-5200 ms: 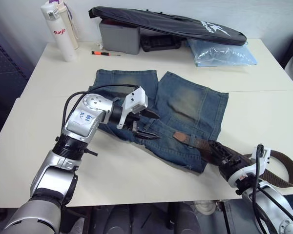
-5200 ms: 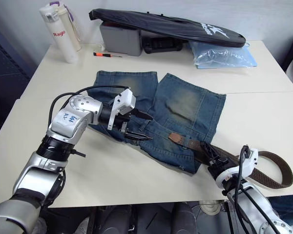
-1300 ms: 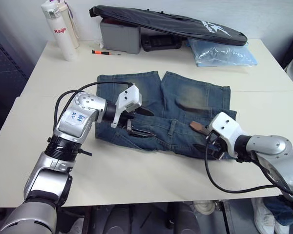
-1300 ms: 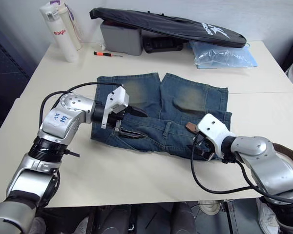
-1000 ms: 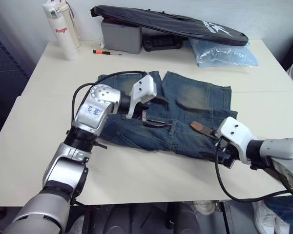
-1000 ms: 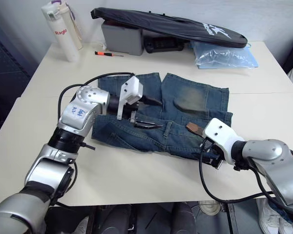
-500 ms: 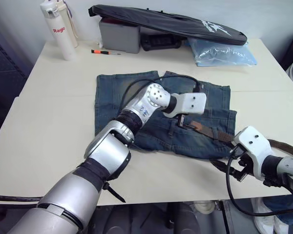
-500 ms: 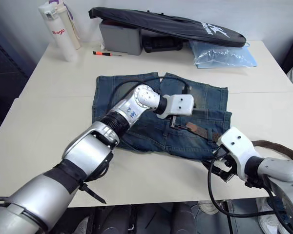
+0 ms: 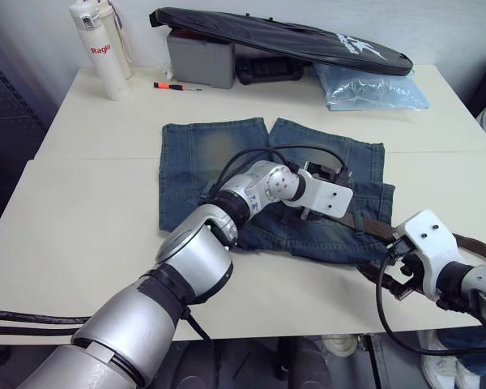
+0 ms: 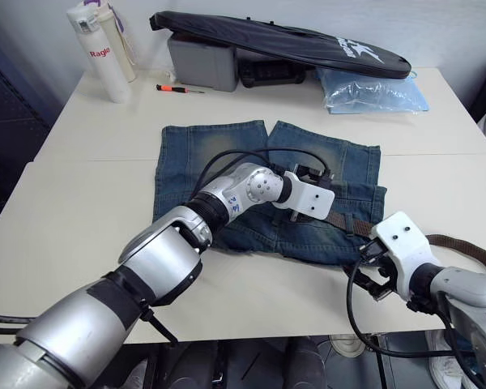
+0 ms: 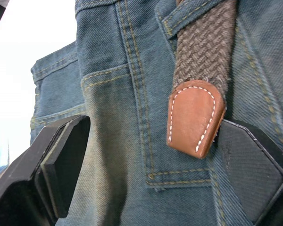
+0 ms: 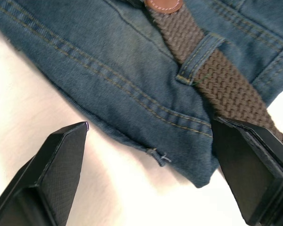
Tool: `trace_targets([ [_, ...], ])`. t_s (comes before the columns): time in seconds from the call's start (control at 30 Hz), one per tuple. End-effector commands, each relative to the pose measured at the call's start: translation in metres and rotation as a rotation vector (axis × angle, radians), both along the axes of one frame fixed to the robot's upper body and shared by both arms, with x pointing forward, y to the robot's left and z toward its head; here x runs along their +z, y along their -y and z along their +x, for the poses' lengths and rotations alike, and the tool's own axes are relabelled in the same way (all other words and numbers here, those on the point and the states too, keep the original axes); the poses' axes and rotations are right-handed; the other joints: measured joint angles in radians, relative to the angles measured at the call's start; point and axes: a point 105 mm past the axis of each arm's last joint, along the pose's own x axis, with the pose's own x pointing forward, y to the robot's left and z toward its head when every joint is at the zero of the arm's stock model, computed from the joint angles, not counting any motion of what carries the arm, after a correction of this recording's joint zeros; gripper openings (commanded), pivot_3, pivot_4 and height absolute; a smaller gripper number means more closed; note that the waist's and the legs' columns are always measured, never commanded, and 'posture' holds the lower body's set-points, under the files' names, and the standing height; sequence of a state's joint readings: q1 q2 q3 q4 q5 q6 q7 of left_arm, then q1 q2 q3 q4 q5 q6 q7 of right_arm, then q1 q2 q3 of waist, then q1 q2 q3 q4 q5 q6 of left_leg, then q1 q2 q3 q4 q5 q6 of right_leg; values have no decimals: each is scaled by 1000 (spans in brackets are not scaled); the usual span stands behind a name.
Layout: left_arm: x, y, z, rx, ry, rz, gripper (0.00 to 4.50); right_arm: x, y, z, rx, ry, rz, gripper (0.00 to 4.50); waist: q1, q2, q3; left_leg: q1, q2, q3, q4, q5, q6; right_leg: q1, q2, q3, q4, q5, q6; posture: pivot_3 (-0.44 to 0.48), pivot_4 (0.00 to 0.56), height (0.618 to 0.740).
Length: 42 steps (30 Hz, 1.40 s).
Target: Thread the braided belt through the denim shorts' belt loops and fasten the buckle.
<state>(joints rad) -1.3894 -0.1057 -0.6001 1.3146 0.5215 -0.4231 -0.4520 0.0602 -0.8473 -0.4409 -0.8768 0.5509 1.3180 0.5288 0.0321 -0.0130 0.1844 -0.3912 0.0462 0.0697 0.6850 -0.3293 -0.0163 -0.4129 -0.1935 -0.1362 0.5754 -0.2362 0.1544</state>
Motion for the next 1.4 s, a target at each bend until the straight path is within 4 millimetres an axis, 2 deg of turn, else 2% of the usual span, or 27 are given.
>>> trace_targets([
  [0.03, -10, 0, 0, 12, 8, 61, 3990, 26, -21, -9, 96, 137, -87, 4500, 1, 0, 0, 0, 0, 0, 0, 0, 0, 0, 0, 0, 0, 0, 0, 0, 150, 740],
  [0.07, -12, 0, -2, 10, -5, 63, 3772, 26, -21, -9, 97, 137, -89, 4500, 2, 0, 0, 0, 0, 0, 0, 0, 0, 0, 0, 0, 0, 0, 0, 0, 150, 740],
  [0.2, -12, 0, -4, 4, -42, 53, 2201, 27, -21, -8, 101, 137, -92, 4500, 4, 0, 0, 0, 0, 0, 0, 0, 0, 0, 0, 0, 0, 0, 0, 0, 150, 740],
  [0.27, -9, -2, -4, 0, -71, 40, 1576, 28, -21, -7, 106, 137, -95, 4500, 4, 0, 0, 0, 0, 0, 0, 0, 0, 0, 0, 0, 0, 0, 0, 0, 150, 740],
  [0.33, -3, -5, -3, -13, -86, 36, 557, 28, -22, -5, 112, 137, -97, 4500, 3, 0, 0, 0, 0, 0, 0, 0, 0, 0, 0, 0, 0, 0, 0, 0, 150, 740],
  [0.4, 7, -10, -2, -48, -63, 61, 24, 28, -22, -2, 118, 134, -99, 4500, -2, 0, 0, 0, 0, 0, 0, 0, 0, 0, 0, 0, 0, 0, 0, 0, 150, 740],
  [0.63, 37, -39, 8, -69, 2, 166, 24, 25, -25, 10, 138, 123, -104, 4500, -8, 0, 0, 0, 0, 1, 0, 0, 0, -1, 0, 0, 0, 0, 0, 0, 150, 740],
  [0.77, 42, -59, 12, -50, -11, 213, 24, 23, -32, 20, 171, 125, -90, 4500, -8, 0, 0, -1, 0, 1, 0, 0, 0, -1, 0, 0, 0, 0, 0, 0, 150, 740],
  [0.9, 48, -67, 9, -48, -28, 204, 24, 22, -38, 26, 201, 126, -79, 4500, -7, 0, 0, -1, 0, 1, 0, 0, 0, -1, 0, 0, 0, 0, 0, 0, 150, 740],
  [1.07, 40, -63, -1, -58, -81, 172, 24, 25, -42, 31, 222, 143, -58, 4500, -7, 0, 0, -1, 0, 1, 0, 0, 0, -1, 0, 0, 1, 0, 0, 0, 150, 740],
  [1.17, 26, -49, -8, -73, -116, 134, 24, 38, -52, 33, 264, 169, 36, 4500, -6, 0, 0, -1, 0, 1, 1, 0, 0, -1, 0, 0, 1, 0, 0, 0, 150, 740],
  [1.3, 16, -28, -15, -102, -118, 97, 24, 28, -50, 33, 264, 118, 16, 4500, 2, 0, 0, -2, 0, 1, 1, 0, 0, -1, 0, 0, 0, 0, 0, 0, 150, 740],
  [1.4, 17, -22, -15, -107, -93, 90, 0, 10, -45, 35, 223, 68, 18, 3554, -1, 0, 0, -2, 0, 1, 1, 0, 0, -1, 0, 0, 0, 1, 1, 0, 150, 740],
])
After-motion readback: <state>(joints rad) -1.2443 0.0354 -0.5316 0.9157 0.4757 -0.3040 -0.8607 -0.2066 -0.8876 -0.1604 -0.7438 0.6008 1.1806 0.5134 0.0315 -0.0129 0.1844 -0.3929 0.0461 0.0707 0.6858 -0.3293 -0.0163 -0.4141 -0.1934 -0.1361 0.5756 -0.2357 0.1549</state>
